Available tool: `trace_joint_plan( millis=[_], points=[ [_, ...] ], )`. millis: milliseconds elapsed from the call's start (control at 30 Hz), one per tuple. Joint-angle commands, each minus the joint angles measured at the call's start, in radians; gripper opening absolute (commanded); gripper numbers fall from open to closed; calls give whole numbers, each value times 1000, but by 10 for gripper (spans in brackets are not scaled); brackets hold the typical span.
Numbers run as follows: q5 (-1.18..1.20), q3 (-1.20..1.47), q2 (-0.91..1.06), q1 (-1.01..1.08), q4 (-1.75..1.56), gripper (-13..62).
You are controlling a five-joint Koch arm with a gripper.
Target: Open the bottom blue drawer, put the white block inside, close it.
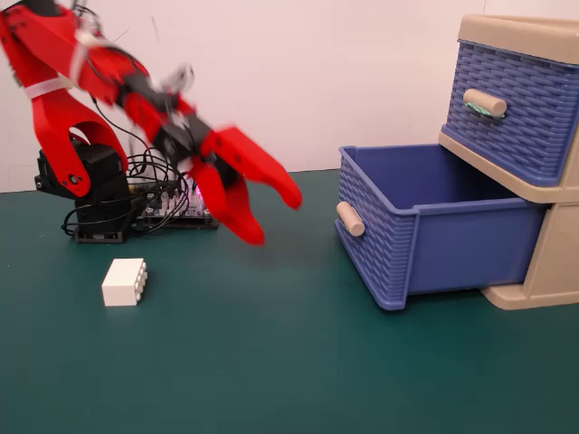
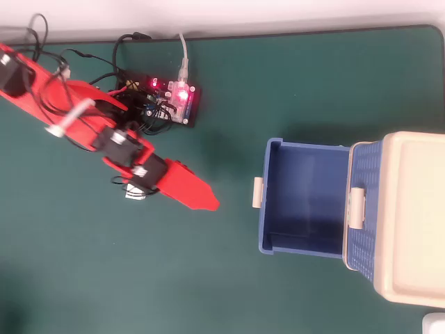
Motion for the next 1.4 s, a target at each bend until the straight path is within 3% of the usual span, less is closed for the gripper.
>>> trace_joint_plan(
  millis=[0, 200, 267, 400, 700, 1133, 1233, 1367],
  points=[
    [-81, -153, 104, 12, 407, 340],
    [-350, -526, 5, 224, 1172, 341],
    [-485, -541, -3, 322, 1252, 341],
    [-663, -440, -9, 489, 1210, 340],
    [-742, -44, -11, 495, 683, 339],
    [-862, 144, -48, 506, 476, 330],
    [-907, 144, -48, 511, 472, 237],
    [-940, 144, -41, 540, 474, -61]
  ],
)
